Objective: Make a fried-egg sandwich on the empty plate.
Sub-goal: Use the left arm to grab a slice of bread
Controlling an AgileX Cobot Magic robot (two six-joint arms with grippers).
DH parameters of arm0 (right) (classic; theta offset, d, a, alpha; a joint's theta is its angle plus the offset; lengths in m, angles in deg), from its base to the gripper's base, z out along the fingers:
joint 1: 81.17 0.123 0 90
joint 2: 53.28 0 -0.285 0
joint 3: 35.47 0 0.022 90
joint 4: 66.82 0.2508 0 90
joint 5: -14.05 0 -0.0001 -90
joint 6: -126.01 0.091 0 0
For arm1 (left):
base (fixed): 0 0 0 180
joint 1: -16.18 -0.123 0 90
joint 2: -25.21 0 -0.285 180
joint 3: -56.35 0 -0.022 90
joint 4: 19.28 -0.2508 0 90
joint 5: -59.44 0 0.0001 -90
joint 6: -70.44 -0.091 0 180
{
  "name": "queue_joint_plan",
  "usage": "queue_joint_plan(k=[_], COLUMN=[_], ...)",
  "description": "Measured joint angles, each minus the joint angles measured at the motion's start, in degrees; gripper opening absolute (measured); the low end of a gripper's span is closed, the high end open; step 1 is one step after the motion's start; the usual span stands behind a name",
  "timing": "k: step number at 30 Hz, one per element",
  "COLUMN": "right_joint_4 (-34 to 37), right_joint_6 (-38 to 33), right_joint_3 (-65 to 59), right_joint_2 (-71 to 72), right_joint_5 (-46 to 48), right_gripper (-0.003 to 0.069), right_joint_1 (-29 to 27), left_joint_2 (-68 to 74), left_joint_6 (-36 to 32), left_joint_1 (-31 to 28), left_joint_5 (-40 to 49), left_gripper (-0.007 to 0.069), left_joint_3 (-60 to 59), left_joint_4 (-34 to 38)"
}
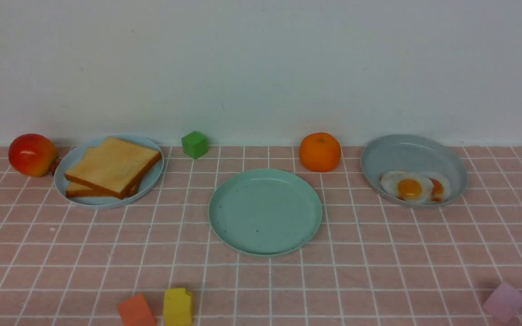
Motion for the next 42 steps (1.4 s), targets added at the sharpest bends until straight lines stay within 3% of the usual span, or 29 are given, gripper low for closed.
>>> queue_joint_plan(k=[22, 24, 29, 31, 36, 40, 42], right_joint_4=[0.0, 0.0, 0.0, 0.0, 0.0, 0.0, 0.0], right_joint_6=[0.0, 0.0, 0.0, 0.0, 0.0, 0.0, 0.0], right_joint_3=[0.0, 0.0, 0.0, 0.0, 0.0, 0.0, 0.0], right_joint_2=[0.0, 0.0, 0.0, 0.0, 0.0, 0.0, 0.0], right_joint_5=[0.0, 0.0, 0.0, 0.0, 0.0, 0.0, 0.0], right_gripper=[0.0241, 0.0241, 0.0241, 0.0241, 0.0241, 0.0241, 0.0241], right_joint_1=[0.0, 0.0, 0.0, 0.0, 0.0, 0.0, 0.0], left_joint_2=[0.0, 0.0, 0.0, 0.0, 0.0, 0.3, 2.6], left_joint_6=[0.4, 2.8, 13.9, 15.5, 15.2, 12.0, 6.8], left_joint_1=[0.0, 0.0, 0.0, 0.0, 0.0, 0.0, 0.0], left_joint_5=[-1.8, -3.8, -10.6, -12.9, -17.7, -12.4, -8.3], left_gripper=[0.0238, 0.0238, 0.0238, 0.0238, 0.0232, 0.0161, 0.0116], left_joint_3=[0.0, 0.0, 0.0, 0.0, 0.2, 5.0, 9.6], left_joint_4=[0.8, 5.4, 28.1, 35.1, 40.6, 40.0, 38.6])
